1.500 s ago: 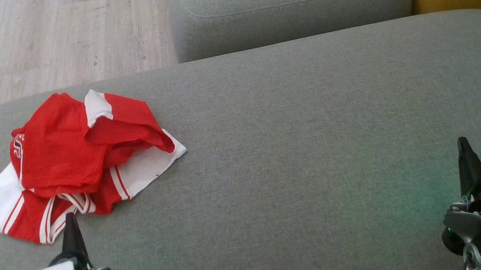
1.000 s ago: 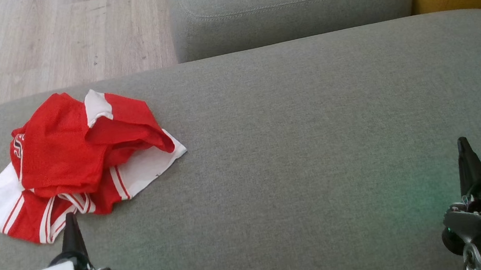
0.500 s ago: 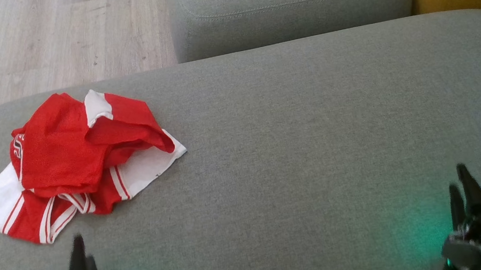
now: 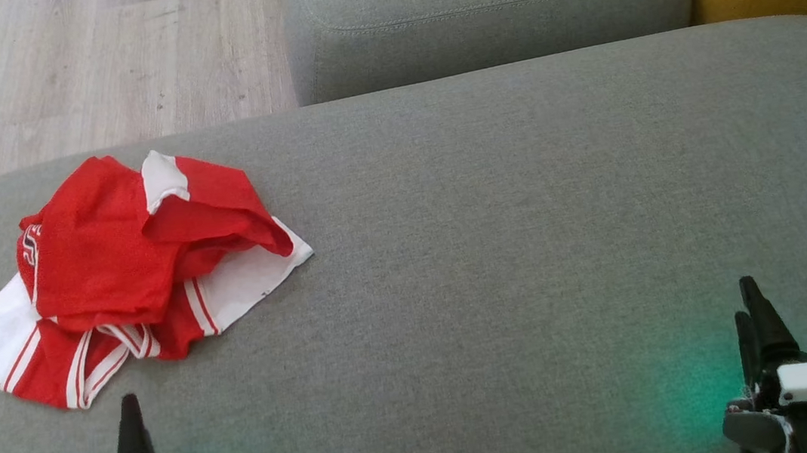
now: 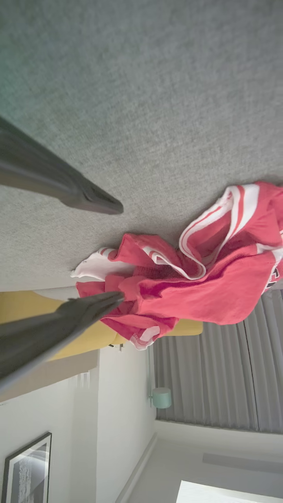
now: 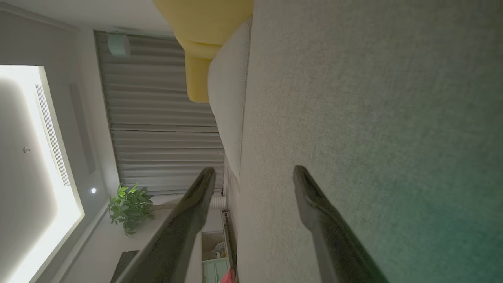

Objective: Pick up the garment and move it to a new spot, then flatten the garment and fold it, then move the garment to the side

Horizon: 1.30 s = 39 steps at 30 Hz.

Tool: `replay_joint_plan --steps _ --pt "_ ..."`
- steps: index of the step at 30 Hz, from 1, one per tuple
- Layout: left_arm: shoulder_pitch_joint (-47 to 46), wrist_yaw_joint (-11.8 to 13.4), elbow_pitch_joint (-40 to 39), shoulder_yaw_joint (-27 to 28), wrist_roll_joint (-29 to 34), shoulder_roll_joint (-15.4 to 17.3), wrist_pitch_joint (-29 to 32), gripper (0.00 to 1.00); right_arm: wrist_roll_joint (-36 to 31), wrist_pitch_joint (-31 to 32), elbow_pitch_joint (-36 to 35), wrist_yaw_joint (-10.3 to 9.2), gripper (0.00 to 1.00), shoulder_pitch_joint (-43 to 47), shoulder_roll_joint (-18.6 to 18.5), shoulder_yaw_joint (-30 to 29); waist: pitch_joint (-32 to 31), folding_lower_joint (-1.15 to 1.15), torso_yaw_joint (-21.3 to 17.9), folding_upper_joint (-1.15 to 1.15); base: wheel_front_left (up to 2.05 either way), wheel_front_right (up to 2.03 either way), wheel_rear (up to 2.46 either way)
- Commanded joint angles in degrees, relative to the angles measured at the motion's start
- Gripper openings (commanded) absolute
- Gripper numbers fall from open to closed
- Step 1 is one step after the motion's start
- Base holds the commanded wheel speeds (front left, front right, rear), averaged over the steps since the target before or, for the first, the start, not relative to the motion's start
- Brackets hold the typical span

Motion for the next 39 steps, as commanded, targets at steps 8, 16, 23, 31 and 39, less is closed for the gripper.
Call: replay_joint_plan --steps 8,16,23,31,39 --pt "-2.0 1.2 -4.8 -0.4 8.4 0.3 -1.9 1.00 -9.0 -2.0 -3.3 0.10 1.00 -3.3 -0.3 2.4 -0.1 0.00 0.0 0.00 0.00 0.00 0.00" --pt "-1.5 2.6 -6.3 -1.5 14.9 0.3 -3.3 1.00 -15.0 -3.4 -4.1 0.13 1.00 -3.3 -0.3 3.7 -0.4 0.00 -0.1 0.00 0.00 0.00 0.00" --pt "-1.2 3.5 -7.3 -2.2 19.9 0.3 -4.5 1.00 -20.1 -4.6 -4.2 0.15 1.00 -3.3 -0.3 4.7 -0.6 0.00 -0.1 0.00 0.00 0.00 0.00" --pt "-0.7 4.7 -9.0 -2.9 25.6 0.4 -5.9 1.00 -25.8 -5.9 -3.9 0.18 1.00 -3.5 -0.3 5.8 -0.9 0.00 0.0 0.00 0.00 0.00 0.00" --pt "-0.3 5.7 -10.1 -3.5 31.4 0.4 -7.2 1.00 -32.2 -7.3 -4.3 0.21 1.00 -3.8 -0.4 8.1 -1.1 0.00 0.1 0.00 0.00 0.00 0.00"
